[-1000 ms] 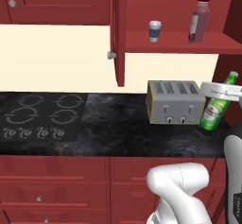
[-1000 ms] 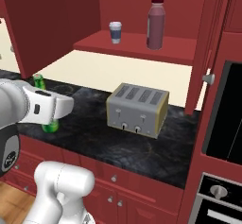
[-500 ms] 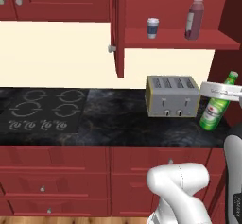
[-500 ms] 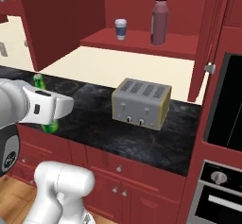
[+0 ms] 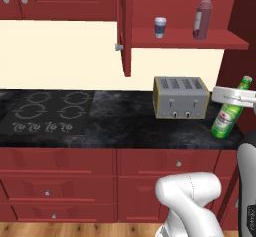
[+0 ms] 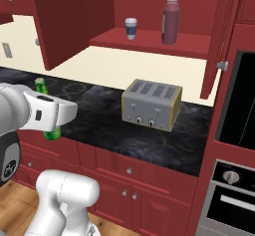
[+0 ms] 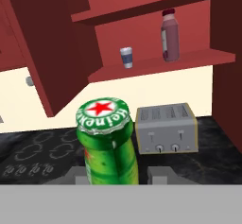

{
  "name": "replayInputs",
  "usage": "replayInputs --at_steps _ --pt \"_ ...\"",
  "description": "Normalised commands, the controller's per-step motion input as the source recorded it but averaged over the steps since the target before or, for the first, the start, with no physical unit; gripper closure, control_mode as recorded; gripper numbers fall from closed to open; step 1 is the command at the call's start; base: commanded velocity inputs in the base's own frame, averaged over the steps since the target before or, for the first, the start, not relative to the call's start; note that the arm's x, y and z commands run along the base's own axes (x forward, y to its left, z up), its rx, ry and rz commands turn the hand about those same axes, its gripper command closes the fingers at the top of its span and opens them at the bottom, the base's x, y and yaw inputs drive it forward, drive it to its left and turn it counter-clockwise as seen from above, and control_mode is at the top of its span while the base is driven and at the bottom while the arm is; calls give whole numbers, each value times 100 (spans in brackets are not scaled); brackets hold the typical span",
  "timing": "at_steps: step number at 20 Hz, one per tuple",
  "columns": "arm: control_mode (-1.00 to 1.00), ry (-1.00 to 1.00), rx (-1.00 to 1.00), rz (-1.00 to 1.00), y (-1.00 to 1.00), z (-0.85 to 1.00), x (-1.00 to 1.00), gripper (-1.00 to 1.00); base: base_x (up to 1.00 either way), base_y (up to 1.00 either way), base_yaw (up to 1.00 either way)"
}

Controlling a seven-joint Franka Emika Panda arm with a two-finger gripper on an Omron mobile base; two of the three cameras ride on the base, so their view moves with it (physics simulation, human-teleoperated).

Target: Sort all alcoholic drinks to one cabinet, and non-alcoholic drinks to the other.

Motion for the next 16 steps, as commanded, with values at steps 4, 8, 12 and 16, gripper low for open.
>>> replayInputs --at_steps 4,8,12,16 --pt "100 0 0 0 0 0 0 100 -13 34 -3" --pt "100 0 0 0 0 0 0 100 -8 44 -4" --pt "100 0 0 0 0 0 0 100 -17 42 -5" --pt "100 0 0 0 0 0 0 100 -23 40 -6"
